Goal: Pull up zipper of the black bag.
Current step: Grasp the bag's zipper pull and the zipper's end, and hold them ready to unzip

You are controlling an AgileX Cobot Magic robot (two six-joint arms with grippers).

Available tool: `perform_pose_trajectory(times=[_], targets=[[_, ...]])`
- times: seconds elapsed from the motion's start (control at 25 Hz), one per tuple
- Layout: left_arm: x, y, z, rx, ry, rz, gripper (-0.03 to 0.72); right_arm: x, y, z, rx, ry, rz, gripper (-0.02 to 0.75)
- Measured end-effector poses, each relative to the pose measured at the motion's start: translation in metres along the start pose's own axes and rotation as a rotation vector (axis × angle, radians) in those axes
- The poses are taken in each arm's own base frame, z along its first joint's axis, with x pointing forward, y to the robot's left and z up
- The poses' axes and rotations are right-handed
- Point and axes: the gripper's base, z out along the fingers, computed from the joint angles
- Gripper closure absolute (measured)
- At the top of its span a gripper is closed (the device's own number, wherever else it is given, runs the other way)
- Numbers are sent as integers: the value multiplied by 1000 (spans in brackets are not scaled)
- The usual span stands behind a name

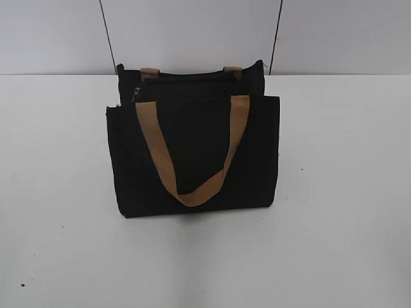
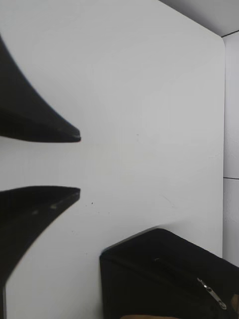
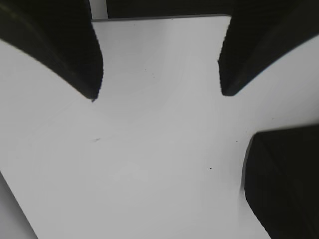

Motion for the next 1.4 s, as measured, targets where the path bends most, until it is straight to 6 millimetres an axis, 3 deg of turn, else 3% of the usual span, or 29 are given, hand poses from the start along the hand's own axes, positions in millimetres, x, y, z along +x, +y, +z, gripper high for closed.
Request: perform_pose_trajectory(times=[1.08, 1.16, 1.32, 1.4], targets=[[0, -1, 0, 7, -3, -4, 445, 0, 0, 0, 0, 0, 0, 181], [-5, -1, -3, 8, -43, -5, 414, 0, 0, 0, 0, 0, 0, 181], [-27, 1, -9, -16, -260, -5, 255, 0, 0, 0, 0, 0, 0, 181], [-41, 4, -8, -42, -363, 2, 211, 0, 0, 0, 0, 0, 0, 181]])
